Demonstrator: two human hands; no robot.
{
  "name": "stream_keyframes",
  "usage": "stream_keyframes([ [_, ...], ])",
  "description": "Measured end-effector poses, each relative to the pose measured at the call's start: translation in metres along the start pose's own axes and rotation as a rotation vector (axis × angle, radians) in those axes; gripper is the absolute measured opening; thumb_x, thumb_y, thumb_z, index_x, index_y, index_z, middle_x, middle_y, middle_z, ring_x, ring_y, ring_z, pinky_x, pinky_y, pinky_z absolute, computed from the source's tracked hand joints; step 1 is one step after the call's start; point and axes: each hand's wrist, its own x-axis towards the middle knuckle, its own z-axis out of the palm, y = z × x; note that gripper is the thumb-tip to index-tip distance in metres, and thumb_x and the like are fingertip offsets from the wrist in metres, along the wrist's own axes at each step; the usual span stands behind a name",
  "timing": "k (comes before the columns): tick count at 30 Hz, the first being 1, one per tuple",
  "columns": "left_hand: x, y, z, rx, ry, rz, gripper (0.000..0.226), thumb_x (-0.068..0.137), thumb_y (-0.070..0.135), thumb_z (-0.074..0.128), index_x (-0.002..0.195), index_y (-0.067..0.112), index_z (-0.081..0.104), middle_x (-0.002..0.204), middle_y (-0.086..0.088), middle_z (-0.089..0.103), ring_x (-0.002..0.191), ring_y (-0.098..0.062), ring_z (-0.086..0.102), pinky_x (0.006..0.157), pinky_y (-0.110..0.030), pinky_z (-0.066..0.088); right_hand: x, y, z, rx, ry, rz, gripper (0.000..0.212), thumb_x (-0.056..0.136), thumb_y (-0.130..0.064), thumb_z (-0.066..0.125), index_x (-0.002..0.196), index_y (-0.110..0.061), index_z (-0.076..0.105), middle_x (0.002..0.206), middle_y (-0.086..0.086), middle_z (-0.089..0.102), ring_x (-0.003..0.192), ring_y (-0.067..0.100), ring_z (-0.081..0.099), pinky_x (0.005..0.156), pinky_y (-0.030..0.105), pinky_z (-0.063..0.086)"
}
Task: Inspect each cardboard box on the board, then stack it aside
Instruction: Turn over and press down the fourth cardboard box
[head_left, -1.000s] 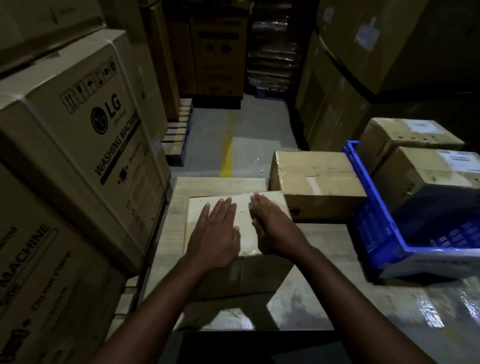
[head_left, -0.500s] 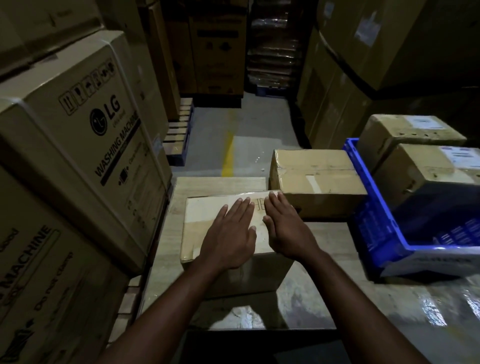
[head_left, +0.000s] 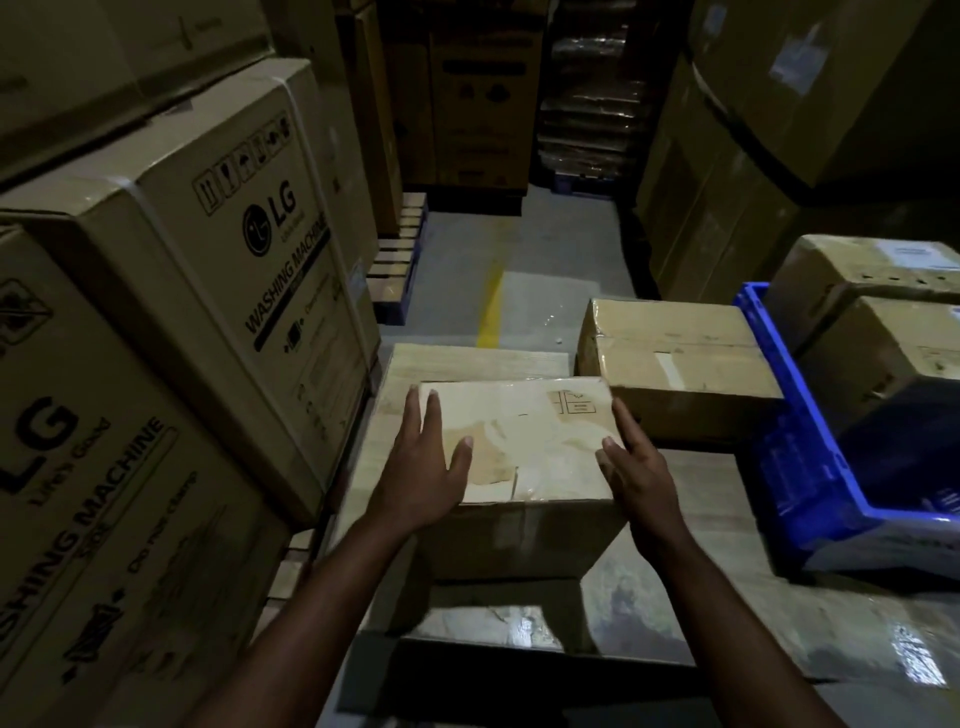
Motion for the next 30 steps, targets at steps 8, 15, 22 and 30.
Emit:
stream_keyframes([
  [8, -0.009, -0.013, 0.003, -0.187, -0.026, 0.03, 0.07, 0.104, 0.039, 0.041, 0.16, 0.014, 0.006, 0.167, -0.001, -0.01, 0.148, -0.003, 0.0, 0.109, -0.014, 0.008, -0.01, -0.043, 0.01, -0.152, -0.025, -0.13, 0.062, 0.102, -0.03, 0.053, 0.157, -0.029, 0.025, 0.157, -0.011, 0.04, 0.143, 0.007, 0.039, 0.119, 0.044, 0.034],
  [15, 0.001, -0.037, -0.01, -0.039, -0.085, 0.055, 0.084, 0.09, 0.059, 0.015, 0.159, 0.012, 0.011, 0.167, -0.007, -0.002, 0.154, -0.019, -0.006, 0.122, -0.03, -0.003, -0.022, -0.064, 0.062, -0.46, -0.143, -0.154, 0.059, 0.107, -0.044, 0.034, 0.159, -0.032, 0.009, 0.161, -0.024, 0.004, 0.148, -0.004, 0.002, 0.124, 0.029, 0.005],
  [22, -0.007, 0.007, -0.04, -0.373, -0.07, 0.137, 0.08, 0.093, 0.054, 0.033, 0.159, 0.027, -0.001, 0.164, 0.016, -0.004, 0.149, 0.003, -0.006, 0.122, -0.027, 0.002, -0.022, -0.002, 0.088, -0.659, -0.221, -0.173, 0.065, 0.097, -0.063, 0.019, 0.156, -0.041, 0.003, 0.166, -0.016, -0.006, 0.152, 0.002, -0.008, 0.121, 0.028, -0.005],
  [30, -0.012, -0.035, -0.06, -0.386, -0.036, 0.114, 0.081, 0.085, 0.028, 0.039, 0.16, 0.026, 0.006, 0.165, 0.013, 0.007, 0.149, 0.002, 0.007, 0.124, -0.027, 0.01, -0.004, 0.052, 0.026, -0.744, 0.072, 0.199, 0.073, 0.095, -0.075, 0.016, 0.152, -0.031, 0.032, 0.144, 0.0, 0.049, 0.134, 0.034, 0.044, 0.108, 0.049, 0.039],
])
